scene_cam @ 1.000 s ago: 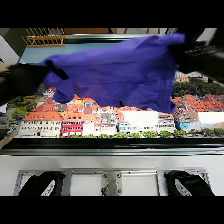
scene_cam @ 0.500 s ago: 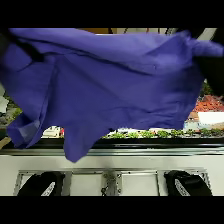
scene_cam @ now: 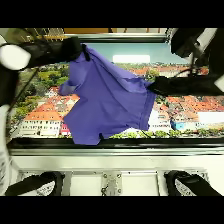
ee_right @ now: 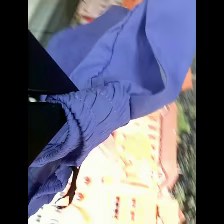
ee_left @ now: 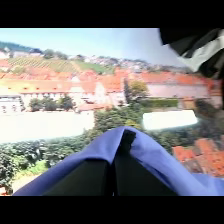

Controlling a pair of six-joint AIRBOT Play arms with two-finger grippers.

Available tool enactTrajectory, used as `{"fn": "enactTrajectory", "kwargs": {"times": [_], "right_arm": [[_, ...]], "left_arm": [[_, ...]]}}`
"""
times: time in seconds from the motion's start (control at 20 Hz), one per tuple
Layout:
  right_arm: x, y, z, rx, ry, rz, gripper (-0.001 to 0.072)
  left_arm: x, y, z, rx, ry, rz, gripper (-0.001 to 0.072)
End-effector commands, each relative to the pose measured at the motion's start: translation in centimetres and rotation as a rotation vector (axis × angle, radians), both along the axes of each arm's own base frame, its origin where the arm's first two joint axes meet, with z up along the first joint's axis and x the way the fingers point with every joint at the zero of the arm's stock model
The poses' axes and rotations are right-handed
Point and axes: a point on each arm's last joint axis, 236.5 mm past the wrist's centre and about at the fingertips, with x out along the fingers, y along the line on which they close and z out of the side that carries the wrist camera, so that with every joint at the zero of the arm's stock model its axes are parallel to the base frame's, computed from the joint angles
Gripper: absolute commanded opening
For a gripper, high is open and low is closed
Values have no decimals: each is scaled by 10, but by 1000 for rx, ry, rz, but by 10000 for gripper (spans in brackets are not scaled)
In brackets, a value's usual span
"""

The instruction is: Fold the clothes and pants, and hang the long-sleeved shirts on hangers.

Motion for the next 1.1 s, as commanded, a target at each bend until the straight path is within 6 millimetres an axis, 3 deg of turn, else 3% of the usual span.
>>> {"fn": "enactTrajectory", "kwargs": {"times": [0.0,0.05,0.1,0.15,0.2,0.25,0.35,0.45,0.6,0.8,0.9,1.05], "right_arm": [[86,-35,-47,-40,-74,-171,21],[105,-48,-52,-35,-106,-225,59],[119,-60,-54,-27,-133,-273,233],[129,-75,-55,-25,-152,-314,473],[133,-88,-55,-28,-158,-343,555],[132,-103,-54,-30,-152,-368,554],[118,-125,-52,-51,-112,-380,554],[94,-138,-51,-150,-81,-350,554],[56,-135,-51,-247,-48,-258,554],[22,-119,-48,-245,-50,-206,554],[15,-112,-48,-241,-53,-191,553],[14,-99,-46,-207,-54,-170,553]], "left_arm": [[55,-7,-68,45,88,-5,7],[60,-9,-76,53,106,-13,159],[64,-9,-81,59,123,-20,573],[65,-5,-84,66,140,-22,720],[64,4,-86,77,168,-23,720],[60,18,-90,89,206,-14,720],[41,54,-104,108,318,11,610],[9,88,-131,115,440,52,610],[-64,119,-200,100,621,127,610],[-177,128,-305,38,892,237,610],[-198,120,-333,-77,925,319,610],[-197,110,-347,-198,909,387,610]]}}
